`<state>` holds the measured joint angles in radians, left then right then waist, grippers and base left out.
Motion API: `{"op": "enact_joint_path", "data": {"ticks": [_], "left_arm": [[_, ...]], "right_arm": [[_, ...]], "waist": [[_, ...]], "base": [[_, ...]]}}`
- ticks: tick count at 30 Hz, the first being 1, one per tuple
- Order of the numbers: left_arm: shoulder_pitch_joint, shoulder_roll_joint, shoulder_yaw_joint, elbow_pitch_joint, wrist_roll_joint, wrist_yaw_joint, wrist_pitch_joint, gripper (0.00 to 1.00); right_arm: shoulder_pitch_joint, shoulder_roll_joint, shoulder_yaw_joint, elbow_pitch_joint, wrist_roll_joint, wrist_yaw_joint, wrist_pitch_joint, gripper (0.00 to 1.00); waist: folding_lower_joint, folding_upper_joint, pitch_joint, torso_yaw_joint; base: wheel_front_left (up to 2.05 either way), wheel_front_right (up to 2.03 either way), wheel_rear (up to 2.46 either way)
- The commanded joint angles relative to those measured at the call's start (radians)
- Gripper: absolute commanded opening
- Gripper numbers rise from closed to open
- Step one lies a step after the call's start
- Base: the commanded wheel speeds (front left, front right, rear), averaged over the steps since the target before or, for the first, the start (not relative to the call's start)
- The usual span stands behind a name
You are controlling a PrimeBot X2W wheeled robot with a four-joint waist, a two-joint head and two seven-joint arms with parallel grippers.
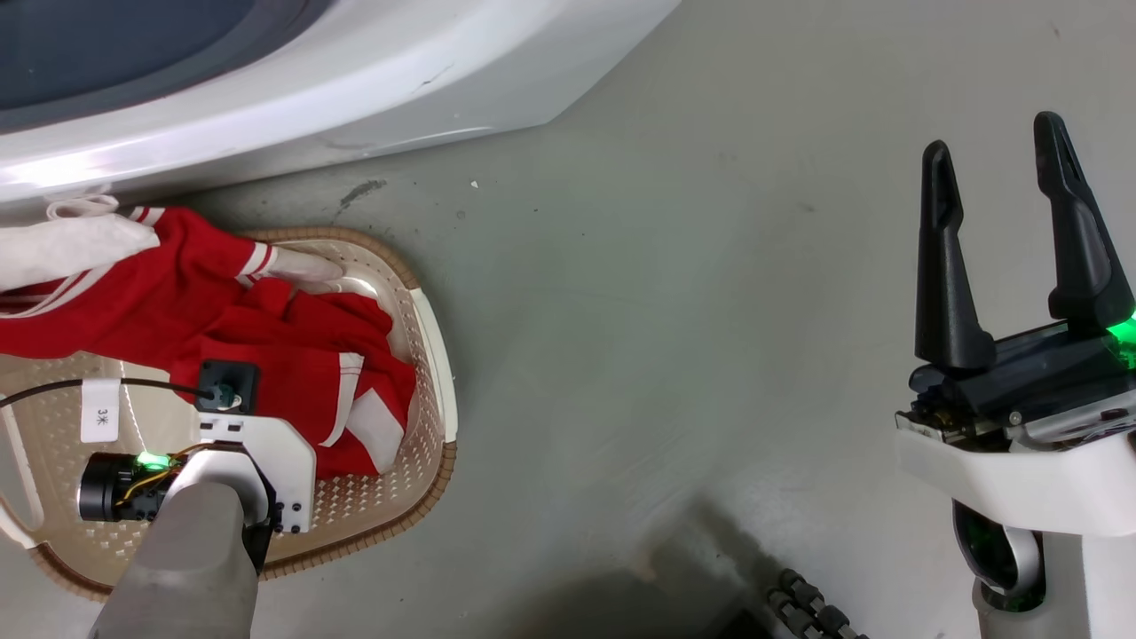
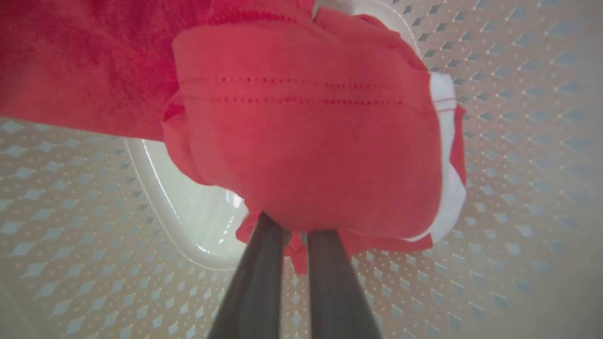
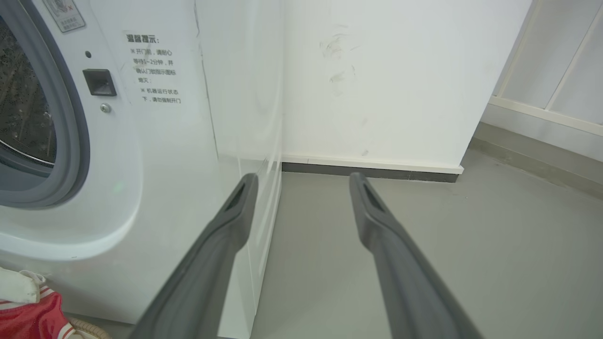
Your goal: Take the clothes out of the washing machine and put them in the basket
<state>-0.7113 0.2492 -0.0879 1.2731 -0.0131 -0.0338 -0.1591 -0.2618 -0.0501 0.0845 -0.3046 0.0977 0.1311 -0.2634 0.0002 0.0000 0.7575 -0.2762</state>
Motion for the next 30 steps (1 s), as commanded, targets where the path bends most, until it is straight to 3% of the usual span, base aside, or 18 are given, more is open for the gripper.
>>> {"op": "enact_joint_path", "data": {"ticks": [1, 4, 5, 6, 13, 23, 30], "left_arm": [[-0.013, 0.005, -0.001, 0.003, -0.001, 0.005, 0.005, 0.00], [-0.020, 0.003, -0.006, 0.007, -0.006, 0.005, 0.007, 0.00], [-0.020, 0.000, -0.007, 0.008, -0.008, 0.004, 0.005, 0.74], [-0.018, 0.000, -0.011, 0.009, -0.002, 0.010, -0.002, 1.00], [0.034, -0.026, -0.019, 0.013, -0.021, 0.001, -0.036, 1.00], [0.176, -0.088, -0.011, -0.012, -0.064, -0.005, -0.105, 1.00], [0.335, -0.118, 0.015, -0.244, -0.088, 0.021, -0.106, 1.00]], "right_arm": [[-0.017, 0.000, -0.001, -0.004, 0.008, -0.001, -0.002, 1.00], [-0.024, 0.000, -0.001, -0.001, 0.009, -0.001, -0.002, 1.00], [-0.025, 0.000, -0.002, 0.001, 0.008, -0.001, -0.002, 1.00], [-0.025, 0.000, -0.003, 0.004, 0.008, -0.001, -0.002, 1.00], [0.010, 0.000, -0.001, 0.026, -0.007, -0.001, -0.002, 1.00], [0.115, -0.001, 0.001, 0.071, -0.044, -0.001, -0.002, 1.00], [0.194, 0.000, -0.005, 0.091, -0.063, -0.001, -0.002, 1.00]], "waist": [[-0.0002, 0.0000, 0.010, 0.000], [-0.0002, 0.0000, 0.015, 0.000], [-0.0002, 0.0000, 0.013, 0.001], [-0.0002, 0.0000, 0.009, 0.002], [-0.0002, 0.0000, -0.080, 0.018], [-0.0002, 0.0000, -0.312, 0.058], [-0.0002, 0.0000, -0.450, 0.087]], "base": [[0.00, 0.00, 0.00], [0.00, 0.00, 0.00], [0.00, 0.00, 0.00], [0.00, 0.00, 0.00], [0.00, 0.00, 0.00], [0.00, 0.00, 0.00], [0.00, 0.00, 0.00]]}}
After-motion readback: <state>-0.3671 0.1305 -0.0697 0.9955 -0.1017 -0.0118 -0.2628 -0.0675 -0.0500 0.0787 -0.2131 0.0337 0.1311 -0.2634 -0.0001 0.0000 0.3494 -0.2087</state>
